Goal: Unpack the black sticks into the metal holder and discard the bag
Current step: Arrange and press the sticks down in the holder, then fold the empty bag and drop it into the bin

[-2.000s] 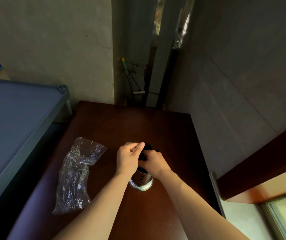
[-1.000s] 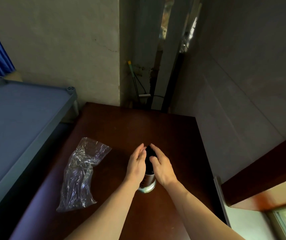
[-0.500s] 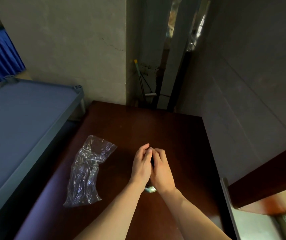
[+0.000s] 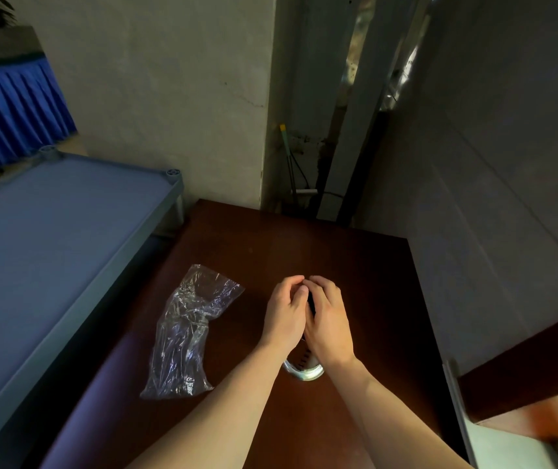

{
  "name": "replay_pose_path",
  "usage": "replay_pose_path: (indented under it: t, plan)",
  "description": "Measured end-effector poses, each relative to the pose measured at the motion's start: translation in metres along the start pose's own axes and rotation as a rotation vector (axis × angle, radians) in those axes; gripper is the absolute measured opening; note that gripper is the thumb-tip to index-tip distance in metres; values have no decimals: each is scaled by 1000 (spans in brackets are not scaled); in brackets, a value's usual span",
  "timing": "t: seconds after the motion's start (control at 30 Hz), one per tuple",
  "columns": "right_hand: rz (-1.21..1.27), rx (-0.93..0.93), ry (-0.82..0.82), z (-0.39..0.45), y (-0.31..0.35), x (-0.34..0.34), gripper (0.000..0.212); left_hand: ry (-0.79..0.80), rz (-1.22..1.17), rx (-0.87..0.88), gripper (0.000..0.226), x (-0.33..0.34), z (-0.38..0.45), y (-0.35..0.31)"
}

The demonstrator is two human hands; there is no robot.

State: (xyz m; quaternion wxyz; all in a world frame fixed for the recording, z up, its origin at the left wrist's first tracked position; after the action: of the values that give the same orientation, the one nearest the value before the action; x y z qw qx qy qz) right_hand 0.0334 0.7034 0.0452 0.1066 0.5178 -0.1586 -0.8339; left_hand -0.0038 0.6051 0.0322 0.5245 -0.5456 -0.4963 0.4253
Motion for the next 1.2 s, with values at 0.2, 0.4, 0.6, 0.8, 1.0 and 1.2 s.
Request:
replay_pose_path:
  t: [0.2, 0.4, 0.6, 0.8, 1.0, 1.2]
  plan:
    - [9, -21, -42, 6, 28, -8, 32, -37, 35, 83, 30, -18, -2, -16]
    - [74, -58, -41, 13, 65, 2, 36, -134, 92, 172, 27, -56, -2, -33]
    - [134, -86, 94, 10, 109, 42, 43, -230, 158, 127, 33, -119, 2, -28]
    - [205, 29, 184, 1, 130, 91, 41, -302, 210, -27, 36, -189, 6, 3]
    - [268, 237, 336, -18, 123, 141, 43, -347, 257, -262, 46, -244, 15, 49]
    - [246, 548, 562, -46, 104, 184, 57, -359, 256, -454, 53, -271, 25, 89]
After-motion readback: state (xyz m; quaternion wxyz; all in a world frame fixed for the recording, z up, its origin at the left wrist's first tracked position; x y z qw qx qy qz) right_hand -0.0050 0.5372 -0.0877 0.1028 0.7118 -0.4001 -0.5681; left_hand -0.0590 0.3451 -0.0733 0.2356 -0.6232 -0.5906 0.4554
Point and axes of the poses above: each hand's wrist, its own z-axis towards the middle knuckle, its own x-axis out of the palm, y = z × x, the point moved 6 cm from there along z, towards the middle knuckle, and after that the axes turned 11 degrees about -z, right-handed, at the moved point
